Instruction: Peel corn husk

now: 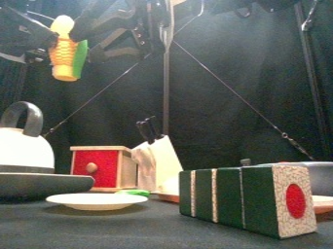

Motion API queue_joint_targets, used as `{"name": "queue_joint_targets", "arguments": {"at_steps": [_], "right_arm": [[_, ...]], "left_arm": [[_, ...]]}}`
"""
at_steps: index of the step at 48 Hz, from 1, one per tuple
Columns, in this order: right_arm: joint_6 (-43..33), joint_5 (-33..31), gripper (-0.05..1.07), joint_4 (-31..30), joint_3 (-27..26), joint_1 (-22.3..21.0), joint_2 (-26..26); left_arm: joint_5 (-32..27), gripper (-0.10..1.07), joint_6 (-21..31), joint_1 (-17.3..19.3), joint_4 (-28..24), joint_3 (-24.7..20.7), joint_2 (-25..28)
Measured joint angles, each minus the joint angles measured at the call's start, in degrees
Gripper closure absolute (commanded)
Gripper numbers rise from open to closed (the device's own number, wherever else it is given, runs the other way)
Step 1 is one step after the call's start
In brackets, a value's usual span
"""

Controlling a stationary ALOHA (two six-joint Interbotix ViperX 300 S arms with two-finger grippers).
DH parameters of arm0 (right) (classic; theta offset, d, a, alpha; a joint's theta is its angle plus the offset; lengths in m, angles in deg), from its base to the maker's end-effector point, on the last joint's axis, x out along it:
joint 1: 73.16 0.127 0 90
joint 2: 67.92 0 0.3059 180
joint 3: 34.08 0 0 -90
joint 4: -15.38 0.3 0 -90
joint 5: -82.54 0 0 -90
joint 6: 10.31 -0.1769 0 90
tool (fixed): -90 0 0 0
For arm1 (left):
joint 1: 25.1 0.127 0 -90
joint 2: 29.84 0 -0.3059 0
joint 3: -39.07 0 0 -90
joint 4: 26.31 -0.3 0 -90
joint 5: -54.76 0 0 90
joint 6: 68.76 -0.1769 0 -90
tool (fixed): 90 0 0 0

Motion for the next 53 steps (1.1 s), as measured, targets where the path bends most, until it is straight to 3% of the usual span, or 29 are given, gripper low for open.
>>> {"name": "queue_joint_targets", "arguments": {"at_steps": [18,33,53], "right_arm": [[0.0,0.7,0.45,1.8,0.1,-0.2,0.0],[-0.2,1.1,0.64,6.9,0.1,-1.3,-0.1],[-0.2,1.1,0.69,13.2,0.1,-3.5,-0.6]], "left_arm": [[0.1,0.37,0.1,0.1,0.0,0.3,0.0],[0.1,0.37,0.2,0.4,0.0,0.4,0.0],[0.1,0.37,-0.3,0.9,0.0,0.4,-0.1]]}}
